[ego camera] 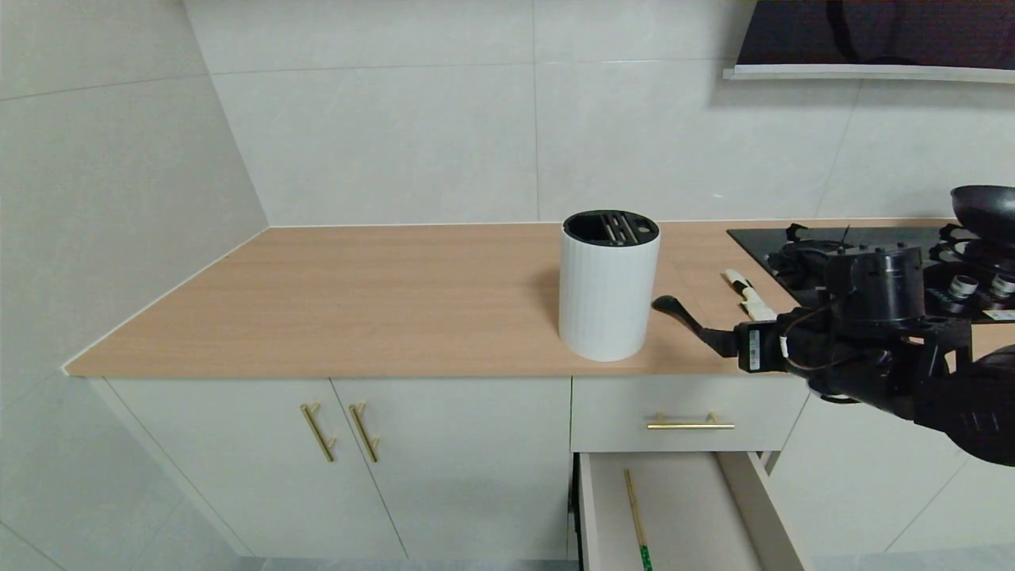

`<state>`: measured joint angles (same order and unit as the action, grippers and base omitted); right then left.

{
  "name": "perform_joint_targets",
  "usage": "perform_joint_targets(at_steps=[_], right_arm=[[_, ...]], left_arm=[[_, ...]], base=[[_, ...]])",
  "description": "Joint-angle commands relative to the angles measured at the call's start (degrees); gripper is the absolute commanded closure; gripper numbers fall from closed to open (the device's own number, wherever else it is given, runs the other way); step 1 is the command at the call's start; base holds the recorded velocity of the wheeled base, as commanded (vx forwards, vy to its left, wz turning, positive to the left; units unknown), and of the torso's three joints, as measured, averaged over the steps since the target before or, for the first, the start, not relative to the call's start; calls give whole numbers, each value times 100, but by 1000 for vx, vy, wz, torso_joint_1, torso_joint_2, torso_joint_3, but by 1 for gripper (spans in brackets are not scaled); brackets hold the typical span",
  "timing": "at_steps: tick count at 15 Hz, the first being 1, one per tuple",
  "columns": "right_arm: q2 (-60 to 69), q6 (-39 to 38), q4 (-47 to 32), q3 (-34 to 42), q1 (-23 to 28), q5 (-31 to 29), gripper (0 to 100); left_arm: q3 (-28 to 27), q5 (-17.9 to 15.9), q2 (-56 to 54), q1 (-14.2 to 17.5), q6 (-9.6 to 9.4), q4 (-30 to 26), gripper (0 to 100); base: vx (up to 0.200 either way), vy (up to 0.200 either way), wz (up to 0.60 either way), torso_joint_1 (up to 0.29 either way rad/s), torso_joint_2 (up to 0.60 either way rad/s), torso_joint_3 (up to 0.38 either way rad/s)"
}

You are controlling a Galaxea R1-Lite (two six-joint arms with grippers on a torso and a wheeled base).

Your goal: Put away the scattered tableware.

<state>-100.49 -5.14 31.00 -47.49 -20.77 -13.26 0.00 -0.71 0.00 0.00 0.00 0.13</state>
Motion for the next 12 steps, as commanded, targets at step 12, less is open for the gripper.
perform_joint_targets(at_steps=[12], right_arm=[[-2801, 1358, -165, -2616, 1269, 2047, 0]], left_arm=[[0, 0, 9, 0, 0, 4, 0]], base=[[0, 0, 0, 0, 0, 0]])
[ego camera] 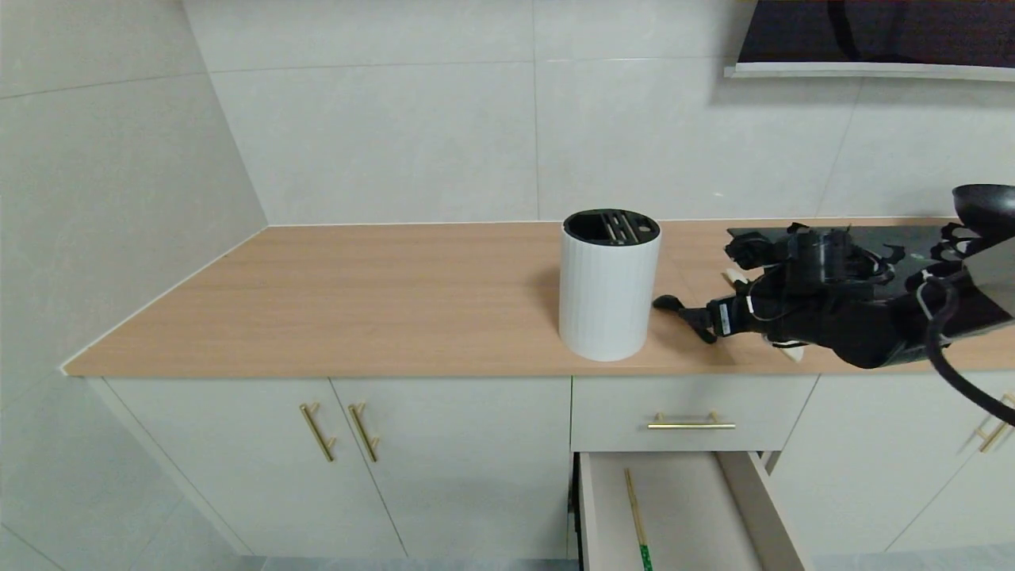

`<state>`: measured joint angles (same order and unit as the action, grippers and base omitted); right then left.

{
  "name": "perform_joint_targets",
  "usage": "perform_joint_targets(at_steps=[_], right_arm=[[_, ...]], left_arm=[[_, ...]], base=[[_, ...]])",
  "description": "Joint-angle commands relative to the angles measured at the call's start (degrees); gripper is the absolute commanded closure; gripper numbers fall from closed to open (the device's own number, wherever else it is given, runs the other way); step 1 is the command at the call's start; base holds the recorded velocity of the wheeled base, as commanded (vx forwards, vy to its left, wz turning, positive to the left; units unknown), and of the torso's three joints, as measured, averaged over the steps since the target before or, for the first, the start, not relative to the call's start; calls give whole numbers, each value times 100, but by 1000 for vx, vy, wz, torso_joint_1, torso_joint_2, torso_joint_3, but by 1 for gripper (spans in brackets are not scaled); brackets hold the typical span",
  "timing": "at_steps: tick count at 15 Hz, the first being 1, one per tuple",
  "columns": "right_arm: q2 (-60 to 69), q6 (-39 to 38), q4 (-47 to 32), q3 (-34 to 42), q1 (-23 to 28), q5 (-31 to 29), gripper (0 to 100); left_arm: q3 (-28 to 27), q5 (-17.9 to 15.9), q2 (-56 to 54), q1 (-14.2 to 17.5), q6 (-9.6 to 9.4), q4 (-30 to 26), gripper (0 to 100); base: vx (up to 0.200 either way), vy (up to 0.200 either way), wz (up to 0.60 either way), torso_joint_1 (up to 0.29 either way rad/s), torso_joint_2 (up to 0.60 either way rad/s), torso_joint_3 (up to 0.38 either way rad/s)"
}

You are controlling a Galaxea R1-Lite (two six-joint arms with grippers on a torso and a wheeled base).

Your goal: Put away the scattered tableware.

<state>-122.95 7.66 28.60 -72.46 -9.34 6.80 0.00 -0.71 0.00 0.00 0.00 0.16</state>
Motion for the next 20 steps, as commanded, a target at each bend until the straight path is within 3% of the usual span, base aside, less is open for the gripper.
perform_joint_targets(at_steps=[1, 7, 15, 16, 20], right_arm=[[-730, 87, 269, -146, 143, 40, 0], [-1336, 34, 374, -699, 204, -3, 0], [-1319, -106, 383, -787, 204, -21, 0], [-1319, -115, 374, -796, 196, -21, 100], [-1284, -194, 374, -787, 196, -21, 100]], left_arm=[[0, 0, 0, 0, 0, 2, 0], [0, 0, 0, 0, 0, 2, 0], [0, 0, 9, 0, 0, 2, 0], [0, 0, 9, 0, 0, 2, 0], [0, 0, 9, 0, 0, 2, 0]], base=[[0, 0, 0, 0, 0, 0], [0, 0, 0, 0, 0, 0], [0, 0, 0, 0, 0, 0], [0, 0, 0, 0, 0, 0], [0, 0, 0, 0, 0, 0]])
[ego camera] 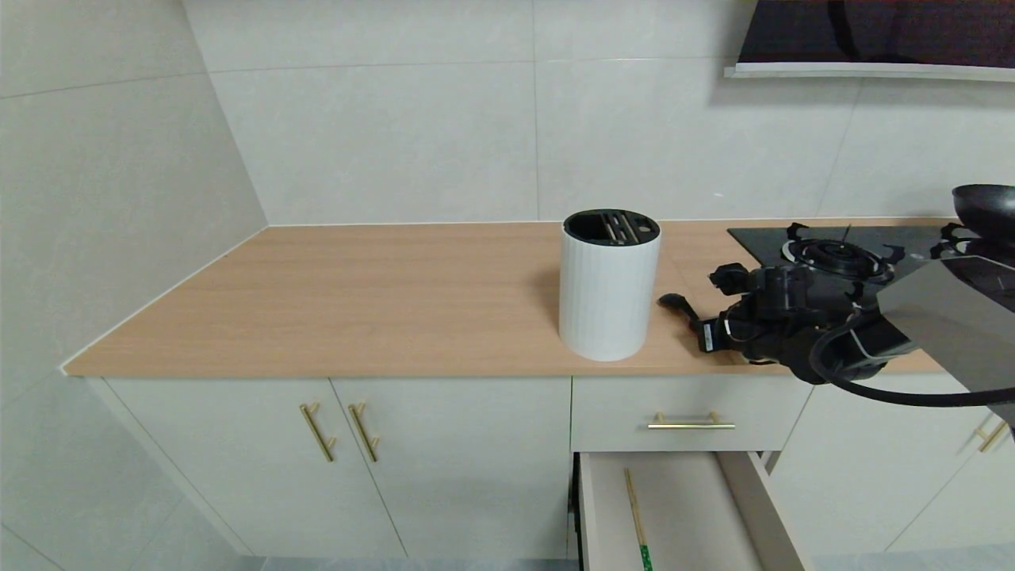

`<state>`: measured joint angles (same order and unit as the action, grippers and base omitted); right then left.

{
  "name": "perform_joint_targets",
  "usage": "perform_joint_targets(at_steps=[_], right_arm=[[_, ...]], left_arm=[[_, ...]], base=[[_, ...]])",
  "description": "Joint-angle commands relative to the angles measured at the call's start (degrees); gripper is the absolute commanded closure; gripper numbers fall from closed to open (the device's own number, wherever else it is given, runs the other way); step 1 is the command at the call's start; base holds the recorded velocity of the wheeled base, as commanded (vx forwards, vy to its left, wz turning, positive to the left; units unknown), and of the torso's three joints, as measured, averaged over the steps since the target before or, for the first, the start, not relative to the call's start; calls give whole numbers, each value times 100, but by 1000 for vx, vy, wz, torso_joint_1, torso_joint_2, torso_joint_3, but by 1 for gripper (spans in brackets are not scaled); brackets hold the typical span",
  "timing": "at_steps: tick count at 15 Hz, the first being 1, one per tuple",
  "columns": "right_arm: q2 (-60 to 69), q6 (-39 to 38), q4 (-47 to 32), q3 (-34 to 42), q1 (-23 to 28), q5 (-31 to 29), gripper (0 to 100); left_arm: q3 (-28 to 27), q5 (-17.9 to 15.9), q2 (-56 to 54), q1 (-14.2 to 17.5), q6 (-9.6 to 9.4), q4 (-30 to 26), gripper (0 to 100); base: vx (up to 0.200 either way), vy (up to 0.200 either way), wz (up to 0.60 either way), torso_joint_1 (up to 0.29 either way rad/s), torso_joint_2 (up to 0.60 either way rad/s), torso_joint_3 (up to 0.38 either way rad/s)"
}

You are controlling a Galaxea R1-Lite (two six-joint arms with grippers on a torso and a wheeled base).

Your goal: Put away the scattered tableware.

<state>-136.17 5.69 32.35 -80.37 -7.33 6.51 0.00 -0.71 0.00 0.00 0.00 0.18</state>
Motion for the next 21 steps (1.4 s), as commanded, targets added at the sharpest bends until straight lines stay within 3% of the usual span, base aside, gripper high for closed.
perform_joint_targets(at_steps=[1, 7, 9, 16, 21], right_arm=[[38, 2, -1, 4, -6, 8, 100], [152, -7, -45, 39, -6, -36, 100], [583, -341, -80, 356, -67, -431, 100], [3096, -833, -71, 3247, -902, -1275, 100], [4230, -1035, -10, 5005, -999, -1372, 100]], left_arm=[[0, 0, 9, 0, 0, -1, 0], [0, 0, 9, 0, 0, -1, 0], [0, 0, 9, 0, 0, -1, 0], [0, 0, 9, 0, 0, -1, 0], [0, 0, 9, 0, 0, -1, 0]], base=[[0, 0, 0, 0, 0, 0], [0, 0, 0, 0, 0, 0], [0, 0, 0, 0, 0, 0], [0, 0, 0, 0, 0, 0], [0, 0, 0, 0, 0, 0]])
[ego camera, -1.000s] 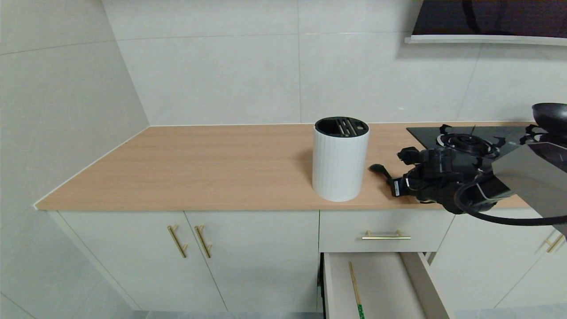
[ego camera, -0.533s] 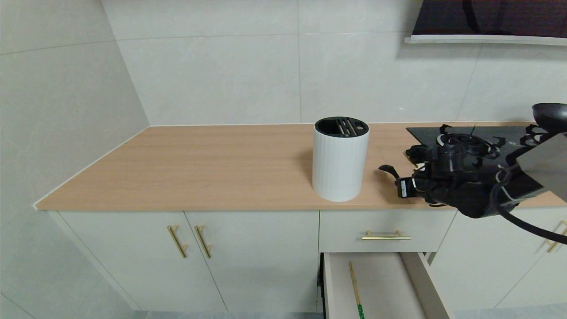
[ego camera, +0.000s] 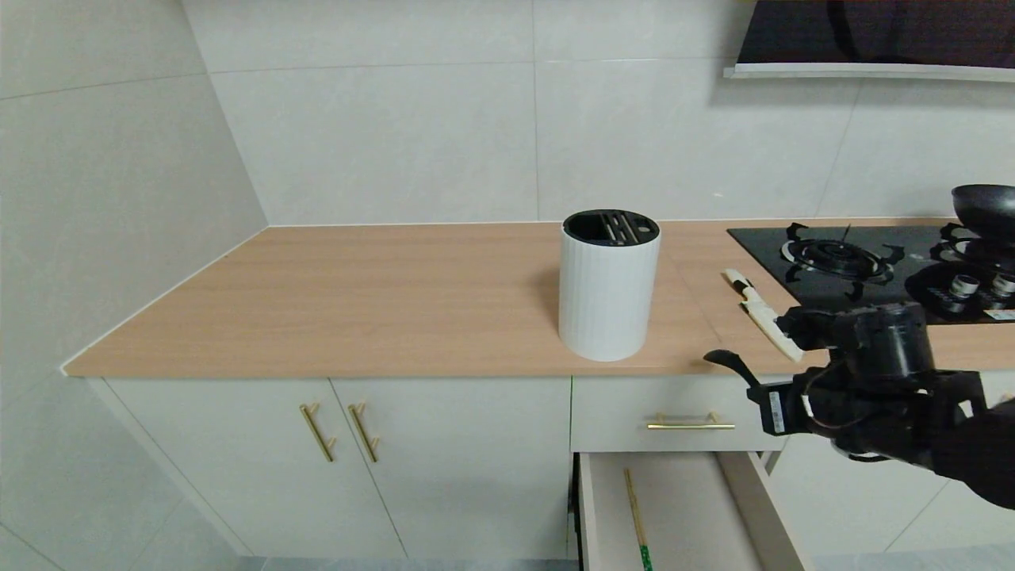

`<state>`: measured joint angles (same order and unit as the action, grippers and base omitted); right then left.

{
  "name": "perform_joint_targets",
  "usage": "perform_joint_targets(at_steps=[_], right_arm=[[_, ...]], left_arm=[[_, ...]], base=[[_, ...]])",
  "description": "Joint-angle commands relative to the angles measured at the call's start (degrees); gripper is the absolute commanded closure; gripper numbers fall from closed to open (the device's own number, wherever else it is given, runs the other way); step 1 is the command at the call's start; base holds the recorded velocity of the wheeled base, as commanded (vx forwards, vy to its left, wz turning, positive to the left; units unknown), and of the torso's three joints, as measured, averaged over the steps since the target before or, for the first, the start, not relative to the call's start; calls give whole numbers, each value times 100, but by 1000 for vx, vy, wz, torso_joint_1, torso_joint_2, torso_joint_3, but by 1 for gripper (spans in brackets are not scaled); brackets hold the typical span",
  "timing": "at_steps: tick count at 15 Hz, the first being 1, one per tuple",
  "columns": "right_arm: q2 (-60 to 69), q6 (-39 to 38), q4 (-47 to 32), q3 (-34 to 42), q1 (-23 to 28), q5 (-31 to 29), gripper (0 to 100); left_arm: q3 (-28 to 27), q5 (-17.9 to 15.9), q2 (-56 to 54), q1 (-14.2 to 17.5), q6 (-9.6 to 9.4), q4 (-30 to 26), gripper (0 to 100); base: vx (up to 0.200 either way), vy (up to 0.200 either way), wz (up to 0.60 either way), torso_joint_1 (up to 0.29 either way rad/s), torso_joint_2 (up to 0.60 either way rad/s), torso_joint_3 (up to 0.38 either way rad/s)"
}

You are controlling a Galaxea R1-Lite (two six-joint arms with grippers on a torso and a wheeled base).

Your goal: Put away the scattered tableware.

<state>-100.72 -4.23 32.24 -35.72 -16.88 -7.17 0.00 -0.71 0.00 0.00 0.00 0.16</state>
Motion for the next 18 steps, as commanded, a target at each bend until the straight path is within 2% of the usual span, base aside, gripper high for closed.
perform_joint_targets(at_steps=[1, 4, 18], right_arm=[[817, -25, 1, 724, -43, -4, 100], [949, -52, 1, 1067, -43, 5, 100], [527, -52, 10, 1076, -52, 22, 100]], left_arm=[[0, 0, 9, 0, 0, 2, 0], [0, 0, 9, 0, 0, 2, 0], [0, 0, 9, 0, 0, 2, 0]], base=[[0, 0, 0, 0, 0, 0], [0, 0, 0, 0, 0, 0], [0, 0, 0, 0, 0, 0]])
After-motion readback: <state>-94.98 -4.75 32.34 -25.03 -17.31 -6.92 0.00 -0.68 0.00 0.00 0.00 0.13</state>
